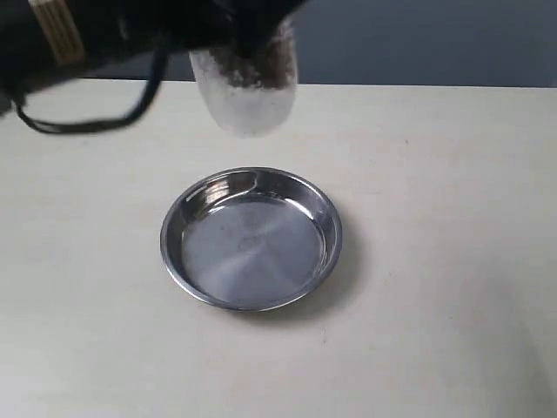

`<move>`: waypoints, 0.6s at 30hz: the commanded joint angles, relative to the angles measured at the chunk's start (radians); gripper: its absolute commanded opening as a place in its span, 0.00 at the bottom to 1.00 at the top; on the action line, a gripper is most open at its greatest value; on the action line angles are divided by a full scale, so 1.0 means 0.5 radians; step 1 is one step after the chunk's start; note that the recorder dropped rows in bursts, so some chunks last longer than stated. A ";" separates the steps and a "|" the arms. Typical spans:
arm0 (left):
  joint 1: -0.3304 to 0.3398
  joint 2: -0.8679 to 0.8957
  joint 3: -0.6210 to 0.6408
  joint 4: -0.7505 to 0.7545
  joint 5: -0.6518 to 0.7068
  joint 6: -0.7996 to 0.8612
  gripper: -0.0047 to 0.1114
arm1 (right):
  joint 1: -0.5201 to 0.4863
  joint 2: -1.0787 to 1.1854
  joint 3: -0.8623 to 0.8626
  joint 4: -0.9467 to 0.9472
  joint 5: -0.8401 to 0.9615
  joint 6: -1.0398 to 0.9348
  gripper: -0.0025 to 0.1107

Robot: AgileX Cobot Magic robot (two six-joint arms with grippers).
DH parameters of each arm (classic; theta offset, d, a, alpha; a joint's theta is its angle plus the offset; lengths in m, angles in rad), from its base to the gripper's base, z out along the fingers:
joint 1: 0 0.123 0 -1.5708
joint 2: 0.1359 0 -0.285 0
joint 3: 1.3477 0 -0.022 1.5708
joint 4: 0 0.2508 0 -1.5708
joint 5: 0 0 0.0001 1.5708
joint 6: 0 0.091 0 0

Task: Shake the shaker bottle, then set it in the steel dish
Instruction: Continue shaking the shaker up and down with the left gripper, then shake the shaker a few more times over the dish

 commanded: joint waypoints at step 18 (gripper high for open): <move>-0.092 0.004 0.020 -0.004 0.160 0.095 0.04 | -0.010 -0.009 0.002 -0.005 -0.027 -0.007 0.01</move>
